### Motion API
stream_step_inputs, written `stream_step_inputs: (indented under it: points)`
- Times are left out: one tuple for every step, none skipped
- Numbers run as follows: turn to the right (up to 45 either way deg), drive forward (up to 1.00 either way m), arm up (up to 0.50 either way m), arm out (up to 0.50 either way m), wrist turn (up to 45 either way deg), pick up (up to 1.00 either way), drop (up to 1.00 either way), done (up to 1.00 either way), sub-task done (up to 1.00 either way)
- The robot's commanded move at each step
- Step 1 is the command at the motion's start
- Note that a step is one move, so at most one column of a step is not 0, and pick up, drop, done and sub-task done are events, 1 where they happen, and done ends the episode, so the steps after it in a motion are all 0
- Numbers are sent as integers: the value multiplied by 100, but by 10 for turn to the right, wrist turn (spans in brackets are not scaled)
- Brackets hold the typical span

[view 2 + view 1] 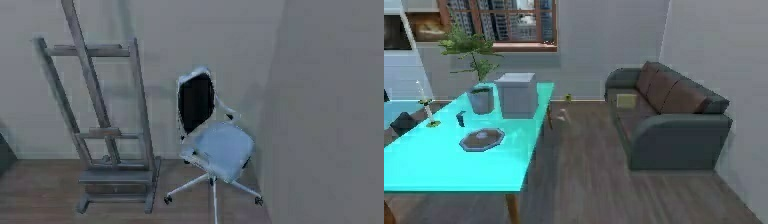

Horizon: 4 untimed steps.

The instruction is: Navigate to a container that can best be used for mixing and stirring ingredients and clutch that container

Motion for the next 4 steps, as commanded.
stream_step_inputs:
  points:
    - [-450,0,0,0,0,0,0,0,0]
    - [-240,0,0,0,0,0,0,0,0]
    - [0,100,0,0,0,0,0,0,0]
    - [0,55,0,0,0,0,0,0,0]
